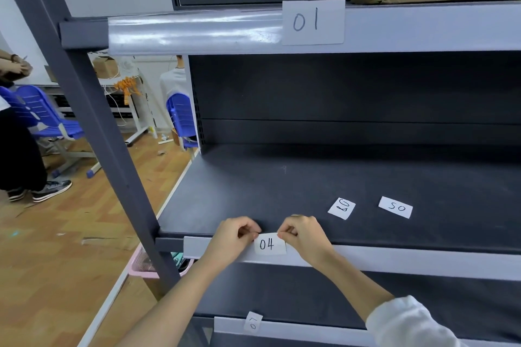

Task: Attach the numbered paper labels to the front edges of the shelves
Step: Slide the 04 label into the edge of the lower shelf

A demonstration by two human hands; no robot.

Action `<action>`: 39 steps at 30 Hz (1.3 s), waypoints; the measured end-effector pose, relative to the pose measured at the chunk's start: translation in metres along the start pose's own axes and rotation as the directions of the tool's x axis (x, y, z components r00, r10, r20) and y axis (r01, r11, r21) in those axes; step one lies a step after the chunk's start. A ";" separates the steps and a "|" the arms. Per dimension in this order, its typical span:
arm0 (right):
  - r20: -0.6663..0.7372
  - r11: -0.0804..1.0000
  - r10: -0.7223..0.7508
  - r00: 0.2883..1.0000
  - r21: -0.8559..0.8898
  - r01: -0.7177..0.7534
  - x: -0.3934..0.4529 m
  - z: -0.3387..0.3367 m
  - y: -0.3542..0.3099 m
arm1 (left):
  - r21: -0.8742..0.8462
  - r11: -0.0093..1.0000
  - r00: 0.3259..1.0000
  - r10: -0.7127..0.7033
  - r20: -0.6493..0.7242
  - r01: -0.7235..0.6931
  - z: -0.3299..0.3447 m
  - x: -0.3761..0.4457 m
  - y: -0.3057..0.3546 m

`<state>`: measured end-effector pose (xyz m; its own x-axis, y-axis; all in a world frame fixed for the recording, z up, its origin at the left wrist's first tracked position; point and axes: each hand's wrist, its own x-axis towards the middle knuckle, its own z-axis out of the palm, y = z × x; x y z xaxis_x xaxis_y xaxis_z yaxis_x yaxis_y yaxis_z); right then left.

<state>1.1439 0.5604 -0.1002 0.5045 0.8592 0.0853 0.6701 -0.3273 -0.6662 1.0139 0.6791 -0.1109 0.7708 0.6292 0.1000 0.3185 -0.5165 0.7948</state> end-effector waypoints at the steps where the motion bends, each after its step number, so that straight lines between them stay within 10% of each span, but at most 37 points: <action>1: 0.003 1.000 0.002 1.000 -0.005 -0.002 0.000 0.000 0.000 | 0.002 1.000 1.000 0.001 0.001 -0.001 0.000 0.000 -0.001; 39: 0.133 0.999 0.022 0.991 -0.049 -0.015 0.003 -0.006 0.000 | 0.334 0.943 0.977 -0.080 0.199 0.009 -0.010 0.011 0.016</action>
<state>1.1483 0.5603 -0.0951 0.4420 0.8966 -0.0284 0.6882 -0.3592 -0.6304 1.0223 0.6838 -0.0914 0.8374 0.5400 -0.0851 0.4913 -0.6752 0.5502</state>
